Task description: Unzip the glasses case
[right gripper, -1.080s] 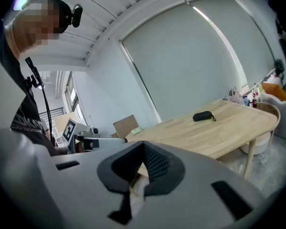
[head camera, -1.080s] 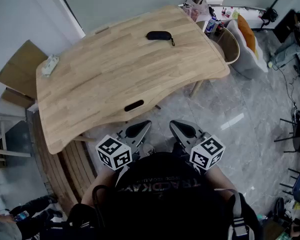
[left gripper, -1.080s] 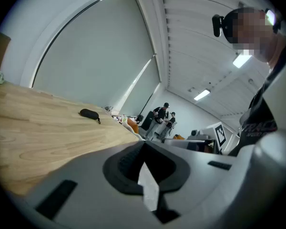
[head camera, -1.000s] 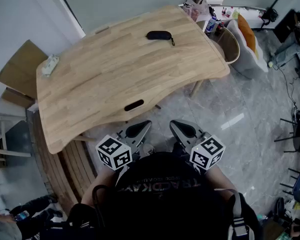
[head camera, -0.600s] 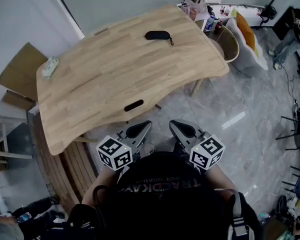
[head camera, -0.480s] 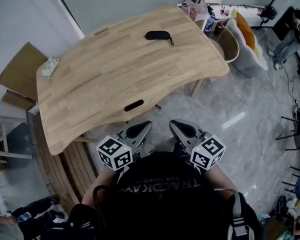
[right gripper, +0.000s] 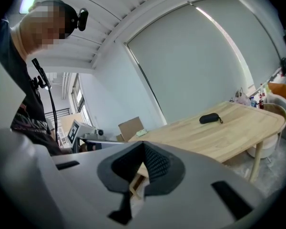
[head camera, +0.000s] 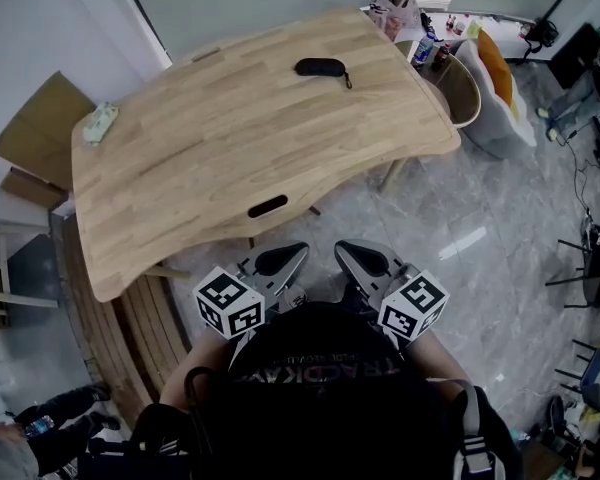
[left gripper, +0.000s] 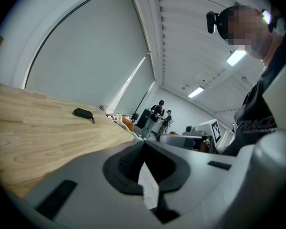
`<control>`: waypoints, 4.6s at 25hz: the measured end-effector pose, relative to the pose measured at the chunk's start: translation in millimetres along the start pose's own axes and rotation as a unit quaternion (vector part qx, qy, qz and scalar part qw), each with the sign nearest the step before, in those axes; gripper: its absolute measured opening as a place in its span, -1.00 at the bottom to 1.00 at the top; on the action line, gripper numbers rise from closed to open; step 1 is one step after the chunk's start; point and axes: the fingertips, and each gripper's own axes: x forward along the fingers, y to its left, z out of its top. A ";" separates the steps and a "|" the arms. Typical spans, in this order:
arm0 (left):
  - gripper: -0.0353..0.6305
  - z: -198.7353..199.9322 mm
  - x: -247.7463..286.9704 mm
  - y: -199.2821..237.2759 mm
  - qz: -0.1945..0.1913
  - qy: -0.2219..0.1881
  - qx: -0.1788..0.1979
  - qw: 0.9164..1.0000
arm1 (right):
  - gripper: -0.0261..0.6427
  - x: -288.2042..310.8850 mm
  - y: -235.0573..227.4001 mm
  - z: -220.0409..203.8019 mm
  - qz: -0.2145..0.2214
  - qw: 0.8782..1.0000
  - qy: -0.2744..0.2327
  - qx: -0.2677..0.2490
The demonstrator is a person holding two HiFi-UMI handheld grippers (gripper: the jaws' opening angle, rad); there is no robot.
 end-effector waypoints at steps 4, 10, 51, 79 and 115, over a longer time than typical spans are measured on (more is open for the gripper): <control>-0.86 1.1 -2.4 3.9 0.000 -0.003 -0.007 1.000 | -0.87 1.5 -1.5 2.0 -0.002 1.000 -0.002 -0.005; -0.87 -0.5 -7.8 10.7 0.016 -0.006 -0.014 1.000 | -0.87 4.1 -2.0 6.1 -0.005 1.000 -0.008 -0.005; -0.87 28.8 12.2 87.1 0.097 -0.054 -0.045 0.993 | -0.87 61.4 -83.6 36.8 0.009 1.000 0.005 0.015; -0.87 96.2 169.2 207.6 0.212 -0.066 -0.128 0.967 | -0.86 214.3 -381.7 124.6 0.041 0.992 0.110 -0.035; -0.87 65.7 141.1 201.4 0.332 -0.091 -0.206 0.916 | 0.00 367.6 -493.6 38.1 0.074 0.812 0.372 -0.444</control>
